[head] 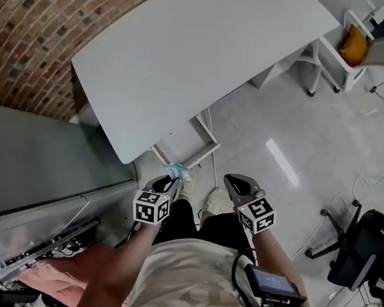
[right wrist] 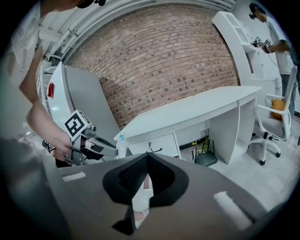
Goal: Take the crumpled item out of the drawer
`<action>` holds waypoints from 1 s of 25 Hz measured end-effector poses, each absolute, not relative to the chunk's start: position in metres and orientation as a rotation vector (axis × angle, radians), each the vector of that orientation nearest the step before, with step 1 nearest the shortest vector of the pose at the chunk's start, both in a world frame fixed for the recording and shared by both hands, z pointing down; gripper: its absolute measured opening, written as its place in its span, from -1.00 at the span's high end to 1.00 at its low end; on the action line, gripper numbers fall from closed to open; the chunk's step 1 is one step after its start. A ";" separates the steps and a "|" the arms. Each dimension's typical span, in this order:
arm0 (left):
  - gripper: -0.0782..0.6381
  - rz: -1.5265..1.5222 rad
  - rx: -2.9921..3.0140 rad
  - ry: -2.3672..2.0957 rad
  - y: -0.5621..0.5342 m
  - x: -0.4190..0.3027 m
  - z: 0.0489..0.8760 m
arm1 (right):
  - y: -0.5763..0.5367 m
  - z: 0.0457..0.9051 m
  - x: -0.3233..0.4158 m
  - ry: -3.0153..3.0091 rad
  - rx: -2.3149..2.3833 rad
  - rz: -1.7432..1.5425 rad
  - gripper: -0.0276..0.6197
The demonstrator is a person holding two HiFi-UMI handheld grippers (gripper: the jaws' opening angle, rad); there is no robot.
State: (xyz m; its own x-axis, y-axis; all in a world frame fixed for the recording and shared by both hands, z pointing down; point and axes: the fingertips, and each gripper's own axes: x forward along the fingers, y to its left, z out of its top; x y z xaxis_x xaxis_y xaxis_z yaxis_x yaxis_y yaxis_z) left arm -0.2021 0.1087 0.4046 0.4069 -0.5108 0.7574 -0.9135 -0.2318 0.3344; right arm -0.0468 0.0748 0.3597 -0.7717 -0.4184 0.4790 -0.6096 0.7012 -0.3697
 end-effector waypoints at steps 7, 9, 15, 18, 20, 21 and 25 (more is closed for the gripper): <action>0.51 0.571 1.927 -1.256 0.108 -0.195 0.352 | 0.072 0.320 -0.043 -2.607 0.794 0.702 0.89; 0.51 0.546 1.942 -1.274 0.103 -0.193 0.339 | 0.069 0.309 -0.041 -2.616 0.765 0.671 0.89; 0.51 0.530 1.979 -1.310 0.103 -0.200 0.312 | 0.070 0.279 -0.042 -2.650 0.742 0.607 0.89; 0.51 0.505 1.984 -1.334 0.105 -0.203 0.304 | 0.072 0.268 -0.041 -2.659 0.738 0.583 0.89; 0.51 0.481 1.988 -1.348 0.109 -0.204 0.298 | 0.076 0.263 -0.041 -2.662 0.737 0.576 0.89; 0.51 0.467 1.990 -1.354 0.111 -0.205 0.295 | 0.078 0.261 -0.041 -2.663 0.734 0.575 0.89; 0.51 0.434 2.012 -1.368 0.119 -0.201 0.285 | 0.087 0.252 -0.037 -2.666 0.721 0.568 0.89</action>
State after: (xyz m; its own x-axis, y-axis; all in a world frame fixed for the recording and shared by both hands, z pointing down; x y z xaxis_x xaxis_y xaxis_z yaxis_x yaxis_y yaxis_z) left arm -0.2007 0.1186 0.2852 0.3986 -0.6946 0.5988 -0.9128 -0.2375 0.3322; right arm -0.0373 0.0867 0.2523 -0.8211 -0.4071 0.4000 -0.5347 0.7937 -0.2899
